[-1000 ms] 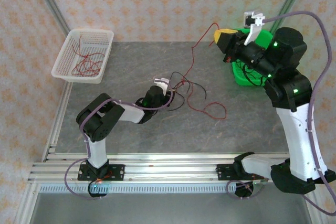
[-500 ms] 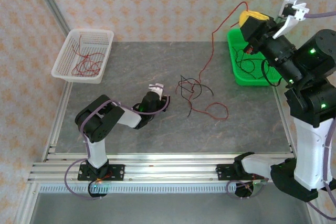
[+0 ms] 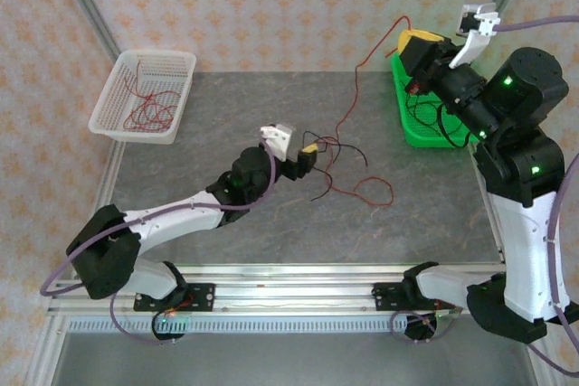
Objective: Untangle the cables
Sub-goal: Untie the cable.
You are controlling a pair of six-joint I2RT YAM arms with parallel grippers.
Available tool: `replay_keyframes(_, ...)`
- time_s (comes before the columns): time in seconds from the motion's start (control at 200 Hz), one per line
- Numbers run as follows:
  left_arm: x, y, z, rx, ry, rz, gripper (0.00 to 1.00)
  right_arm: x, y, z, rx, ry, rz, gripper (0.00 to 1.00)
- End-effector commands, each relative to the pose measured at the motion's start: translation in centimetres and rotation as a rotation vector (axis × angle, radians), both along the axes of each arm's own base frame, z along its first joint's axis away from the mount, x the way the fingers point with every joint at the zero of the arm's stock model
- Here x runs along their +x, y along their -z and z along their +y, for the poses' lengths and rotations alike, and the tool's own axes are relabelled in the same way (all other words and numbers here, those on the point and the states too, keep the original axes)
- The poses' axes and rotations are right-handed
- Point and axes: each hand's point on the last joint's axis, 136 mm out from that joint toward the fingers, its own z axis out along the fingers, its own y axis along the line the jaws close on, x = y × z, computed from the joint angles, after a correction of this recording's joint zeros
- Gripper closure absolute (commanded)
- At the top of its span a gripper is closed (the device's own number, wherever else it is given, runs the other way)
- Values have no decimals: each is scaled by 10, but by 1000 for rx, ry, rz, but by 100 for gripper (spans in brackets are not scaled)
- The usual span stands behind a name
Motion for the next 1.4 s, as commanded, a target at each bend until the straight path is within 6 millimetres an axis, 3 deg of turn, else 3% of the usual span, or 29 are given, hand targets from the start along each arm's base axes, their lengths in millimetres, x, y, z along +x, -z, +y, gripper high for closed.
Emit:
replay_keyframes(0.0, -7, 44, -14, 228, 67, 38, 18, -13, -21, -2, 30, -19, -63, 100)
replay_keyframes(0.2, 21, 79, -26, 371, 23, 34, 18, -21, -31, -4, 35, -25, -78, 100)
replay_keyframes(0.365, 54, 91, -22, 395, -33, 39, 20, -26, -35, -4, 36, -34, -84, 100)
replay_keyframes(0.445, 71, 95, -17, 389, -62, 45, 26, -25, -33, -4, 32, -33, -78, 100)
replay_keyframes(0.681, 100, 111, -18, 377, -76, 65, 61, -25, -31, -7, 26, -16, -74, 100)
replay_keyframes(0.741, 105, 113, -19, 375, -77, 72, 78, -25, -32, -8, 26, -6, -76, 100)
replay_keyframes(0.756, 106, 127, -19, 391, -76, 91, 83, -26, -33, -9, 27, -2, -80, 100)
replay_keyframes(0.801, 109, 137, -18, 398, -86, 108, 99, -27, -36, -12, 28, 9, -86, 100)
replay_keyframes(0.826, 111, 141, -16, 399, -99, 114, 100, -27, -37, -14, 29, 21, -90, 100)
replay_keyframes(0.931, 121, 160, 4, 404, -189, 157, 100, -28, -45, -28, 41, 102, -111, 100)
replay_keyframes(1.171, 143, 209, 74, 392, -399, 322, 100, -48, -81, -82, 142, 357, -245, 100)
replay_keyframes(1.396, 147, 224, 111, 412, -524, 403, 100, -65, -98, -100, 195, 425, -320, 100)
